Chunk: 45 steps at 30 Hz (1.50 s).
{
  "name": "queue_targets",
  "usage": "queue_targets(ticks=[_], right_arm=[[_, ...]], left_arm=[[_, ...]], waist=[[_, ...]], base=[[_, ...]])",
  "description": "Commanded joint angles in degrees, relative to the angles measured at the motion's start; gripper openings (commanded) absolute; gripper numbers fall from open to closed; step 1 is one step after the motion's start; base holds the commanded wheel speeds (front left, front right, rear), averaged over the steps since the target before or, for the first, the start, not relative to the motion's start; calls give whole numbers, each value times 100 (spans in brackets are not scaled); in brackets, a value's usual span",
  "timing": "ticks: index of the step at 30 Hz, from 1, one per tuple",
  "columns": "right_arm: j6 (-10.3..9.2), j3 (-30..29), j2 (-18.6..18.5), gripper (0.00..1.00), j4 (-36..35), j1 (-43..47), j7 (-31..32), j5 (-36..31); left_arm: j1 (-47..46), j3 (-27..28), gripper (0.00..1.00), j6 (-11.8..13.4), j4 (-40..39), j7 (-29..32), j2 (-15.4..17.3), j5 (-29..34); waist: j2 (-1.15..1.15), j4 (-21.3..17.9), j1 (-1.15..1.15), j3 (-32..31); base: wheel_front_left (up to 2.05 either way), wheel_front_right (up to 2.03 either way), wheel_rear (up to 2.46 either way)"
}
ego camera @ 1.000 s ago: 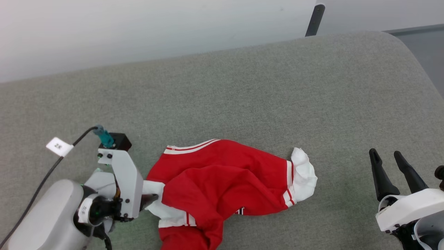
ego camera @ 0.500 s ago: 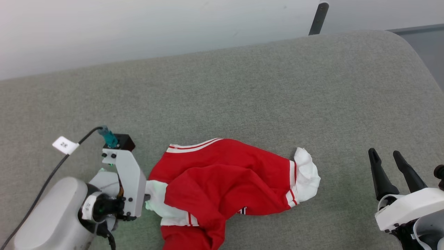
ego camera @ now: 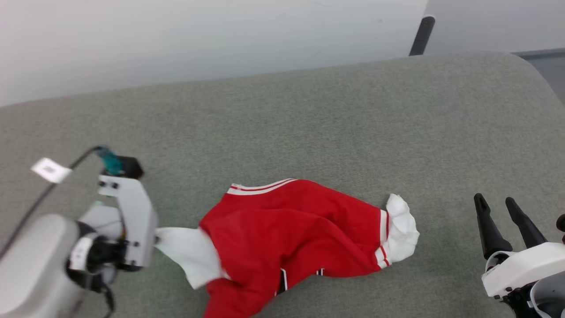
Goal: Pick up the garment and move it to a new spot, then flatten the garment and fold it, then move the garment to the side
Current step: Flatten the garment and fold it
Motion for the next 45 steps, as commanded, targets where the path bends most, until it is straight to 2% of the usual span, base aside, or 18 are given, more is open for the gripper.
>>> queue_targets(ticks=[1, 13, 16, 23, 32, 33, 34, 35, 43, 45], right_arm=[[-3, -33, -5, 100, -11, 58, 26, -52], [-3, -86, -20, 100, -72, 99, 132, -91], [-3, -92, -22, 100, -81, 103, 156, -99], [-3, -49, -9, 100, -75, 124, 201, -78], [-3, 16, 1, 100, 26, 129, 312, -73], [-3, 18, -9, 100, 34, 147, 331, -83], [-3, 28, -14, 100, 42, 164, 341, -92], [-3, 32, -15, 100, 52, 173, 350, -94], [-3, 205, -50, 100, 86, 304, 476, -82], [-3, 228, -48, 100, 84, 353, 484, -70]], left_arm=[[-51, 74, 0, 61, -62, 21, 165, 68], [328, 424, 0, 334, -82, -18, 1274, 408], [508, 473, 0, 419, 45, -131, 1412, 466], [916, 568, 0, 570, 280, -284, 1283, 241], [1286, 583, 0, 727, 461, -438, 908, -11], [1283, 609, 22, 749, 440, -471, 892, -33], [1270, 641, 52, 776, 413, -531, 888, -29], [1260, 664, 99, 778, 384, -585, 898, -4], [1463, 883, 100, 815, -41, -1095, 922, -6], [1537, 929, 100, 735, -213, -1318, 907, 4]], waist=[[0, 83, 0, -53], [0, 269, 0, -140], [0, 285, 0, -158], [0, 284, 0, -189], [0, 349, 0, -344], [0, 372, 0, -380], [0, 393, 0, -420], [0, 414, 0, -465], [0, 590, 0, -835], [0, 639, 0, -900]], base=[[0, 0, 0], [0, 0, 0], [0, 0, 0], [0, 0, 0], [0, 0, 0], [0, 0, 0], [0, 0, 0], [0, 0, 0], [0, 0, 0], [0, 0, 0]])
